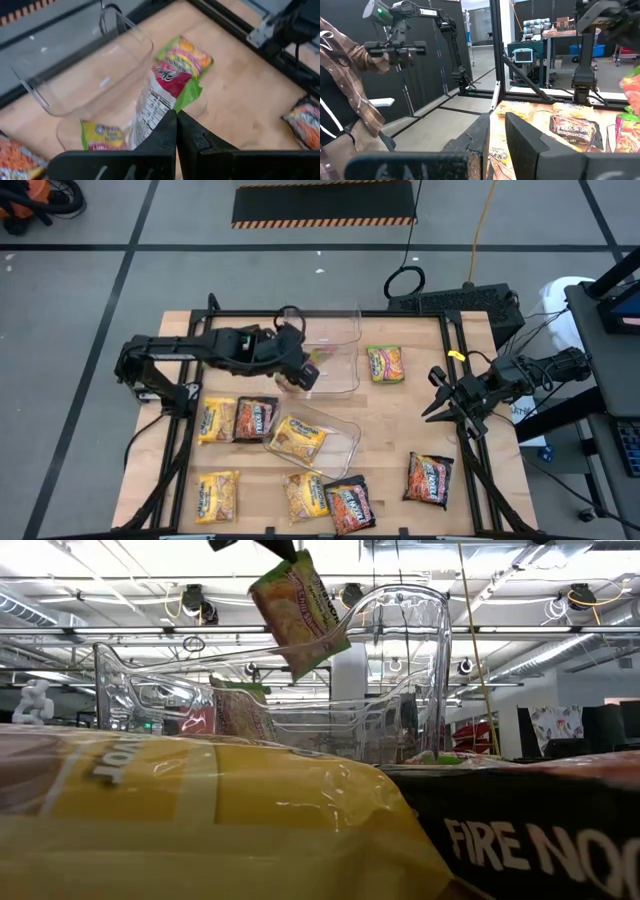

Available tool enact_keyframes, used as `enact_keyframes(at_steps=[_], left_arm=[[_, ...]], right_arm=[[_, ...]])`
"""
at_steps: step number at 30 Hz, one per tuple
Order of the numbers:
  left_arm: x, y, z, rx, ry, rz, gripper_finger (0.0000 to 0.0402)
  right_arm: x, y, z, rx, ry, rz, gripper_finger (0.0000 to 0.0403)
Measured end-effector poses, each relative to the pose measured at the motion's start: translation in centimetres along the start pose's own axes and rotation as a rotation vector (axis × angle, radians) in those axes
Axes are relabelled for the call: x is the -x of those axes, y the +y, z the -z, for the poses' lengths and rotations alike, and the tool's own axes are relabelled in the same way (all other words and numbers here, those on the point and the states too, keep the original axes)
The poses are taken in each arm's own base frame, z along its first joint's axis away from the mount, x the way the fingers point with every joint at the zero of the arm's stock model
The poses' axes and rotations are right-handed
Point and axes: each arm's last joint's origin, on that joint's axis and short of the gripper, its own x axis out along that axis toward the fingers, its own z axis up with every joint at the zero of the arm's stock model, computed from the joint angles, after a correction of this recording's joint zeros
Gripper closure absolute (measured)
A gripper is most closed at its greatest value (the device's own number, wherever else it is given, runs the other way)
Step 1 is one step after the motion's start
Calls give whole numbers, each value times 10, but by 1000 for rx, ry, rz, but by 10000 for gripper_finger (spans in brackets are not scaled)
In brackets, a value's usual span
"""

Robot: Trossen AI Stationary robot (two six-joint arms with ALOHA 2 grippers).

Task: Sort Maruchan noodles
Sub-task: Put the green noodle pack into the center transparent bin

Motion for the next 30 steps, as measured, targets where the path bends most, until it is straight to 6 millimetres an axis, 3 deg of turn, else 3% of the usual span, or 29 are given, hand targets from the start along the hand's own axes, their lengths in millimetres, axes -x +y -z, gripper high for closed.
enact_keyframes(at_steps=[13,30], left_arm=[[-6,9,-8,17,-17,-25,401],[-39,15,26,22,115,-89,402]], right_arm=[[0,0,0,0,-1,0,349],[0,0,0,-7,-2,0,349]])
